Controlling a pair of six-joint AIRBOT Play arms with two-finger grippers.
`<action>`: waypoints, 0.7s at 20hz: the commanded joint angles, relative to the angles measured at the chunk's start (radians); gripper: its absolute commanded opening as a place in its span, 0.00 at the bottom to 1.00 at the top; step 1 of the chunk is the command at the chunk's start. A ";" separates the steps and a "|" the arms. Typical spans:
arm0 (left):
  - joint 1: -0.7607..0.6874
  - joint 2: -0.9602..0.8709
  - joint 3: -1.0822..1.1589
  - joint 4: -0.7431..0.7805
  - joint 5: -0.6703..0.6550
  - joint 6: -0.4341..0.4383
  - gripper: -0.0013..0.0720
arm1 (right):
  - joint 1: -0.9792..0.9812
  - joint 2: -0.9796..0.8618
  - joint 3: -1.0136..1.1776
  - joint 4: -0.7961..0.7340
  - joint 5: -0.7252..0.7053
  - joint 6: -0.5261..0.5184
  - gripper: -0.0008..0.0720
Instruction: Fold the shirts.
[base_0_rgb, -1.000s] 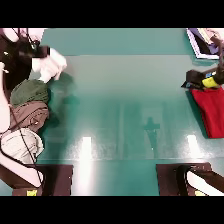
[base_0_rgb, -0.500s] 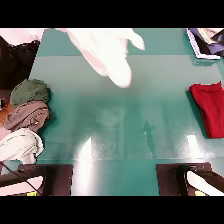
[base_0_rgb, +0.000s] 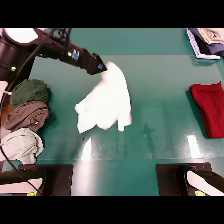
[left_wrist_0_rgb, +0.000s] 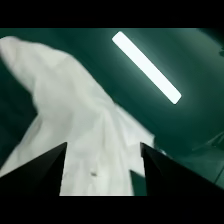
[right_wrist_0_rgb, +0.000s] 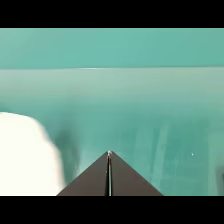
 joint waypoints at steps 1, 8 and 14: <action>0.097 -0.037 -0.034 0.061 -0.107 -0.076 0.76 | 0.000 0.000 0.004 -0.001 0.033 0.000 0.03; 0.325 0.046 -0.419 0.066 -0.165 -0.058 0.76 | 0.000 0.000 0.004 0.000 0.049 0.000 0.03; 0.311 0.066 -0.836 -0.051 0.004 0.036 0.76 | 0.000 0.000 0.002 0.000 0.051 0.000 0.03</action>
